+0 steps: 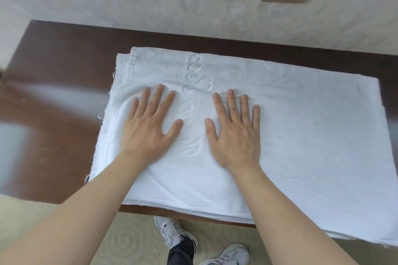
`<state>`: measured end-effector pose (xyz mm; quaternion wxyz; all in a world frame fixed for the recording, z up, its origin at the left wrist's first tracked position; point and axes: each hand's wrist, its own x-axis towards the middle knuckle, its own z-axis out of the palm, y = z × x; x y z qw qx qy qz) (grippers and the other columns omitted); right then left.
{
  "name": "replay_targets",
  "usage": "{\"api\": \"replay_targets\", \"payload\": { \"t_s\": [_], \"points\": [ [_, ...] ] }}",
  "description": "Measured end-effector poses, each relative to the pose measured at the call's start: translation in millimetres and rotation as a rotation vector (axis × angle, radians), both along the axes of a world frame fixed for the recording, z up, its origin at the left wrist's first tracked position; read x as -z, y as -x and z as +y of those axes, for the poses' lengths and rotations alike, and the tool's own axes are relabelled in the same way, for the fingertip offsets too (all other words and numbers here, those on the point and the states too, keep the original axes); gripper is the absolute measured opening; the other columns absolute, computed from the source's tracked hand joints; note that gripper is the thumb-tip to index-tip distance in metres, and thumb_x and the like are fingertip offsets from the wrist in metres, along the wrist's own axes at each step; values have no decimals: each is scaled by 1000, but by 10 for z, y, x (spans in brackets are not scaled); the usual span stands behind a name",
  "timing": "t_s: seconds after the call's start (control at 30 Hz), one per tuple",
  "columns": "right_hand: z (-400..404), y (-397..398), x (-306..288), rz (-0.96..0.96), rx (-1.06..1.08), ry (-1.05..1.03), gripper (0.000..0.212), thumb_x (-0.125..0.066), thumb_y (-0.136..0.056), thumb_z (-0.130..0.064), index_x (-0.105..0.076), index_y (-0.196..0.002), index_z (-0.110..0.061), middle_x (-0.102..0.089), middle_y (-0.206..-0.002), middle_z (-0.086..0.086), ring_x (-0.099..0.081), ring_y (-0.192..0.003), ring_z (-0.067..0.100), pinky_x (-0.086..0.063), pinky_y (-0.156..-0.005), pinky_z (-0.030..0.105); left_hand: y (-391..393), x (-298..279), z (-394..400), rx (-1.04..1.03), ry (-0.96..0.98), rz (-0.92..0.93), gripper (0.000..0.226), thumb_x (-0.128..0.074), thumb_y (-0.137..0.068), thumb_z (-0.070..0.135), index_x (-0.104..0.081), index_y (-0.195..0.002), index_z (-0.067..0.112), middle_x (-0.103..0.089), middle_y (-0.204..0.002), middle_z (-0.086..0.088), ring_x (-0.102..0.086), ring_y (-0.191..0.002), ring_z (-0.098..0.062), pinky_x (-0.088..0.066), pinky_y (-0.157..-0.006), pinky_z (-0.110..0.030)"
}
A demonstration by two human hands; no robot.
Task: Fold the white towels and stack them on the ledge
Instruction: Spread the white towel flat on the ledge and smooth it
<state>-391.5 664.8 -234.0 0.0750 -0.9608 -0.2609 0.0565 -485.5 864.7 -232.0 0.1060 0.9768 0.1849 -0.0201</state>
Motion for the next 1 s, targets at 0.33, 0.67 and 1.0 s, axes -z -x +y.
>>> {"api": "replay_targets", "payload": {
  "t_s": [0.33, 0.67, 1.0],
  "points": [
    [64, 47, -22, -31, 9, 60, 67, -24, -100, -55, -15, -160, -27, -8, -168, 3, -1, -155, 31, -9, -121, 61, -474, -88, 5, 229, 13, -62, 65, -25, -103, 55, -6, -160, 31, 4, -168, 2, 12, -154, -20, 5, -125, -43],
    [60, 38, -7, -38, -4, 76, 64, -22, -102, -53, -15, -160, -26, -11, -168, 3, -3, -154, 32, -11, -120, 61, -1361, -15, 529, 148, -17, 83, 65, -4, -98, 68, 3, -157, 42, 4, -168, 6, 10, -154, -17, 7, -124, -43],
    [73, 58, -33, -54, 3, 62, 61, -28, -102, -42, -31, -155, -12, -30, -162, 10, -15, -152, 35, -17, -118, 65, -1193, 3, -250, 448, 46, -12, 55, -4, -105, 49, 2, -158, 39, 7, -168, 6, 14, -153, -16, 4, -125, -43]
  ]
}}
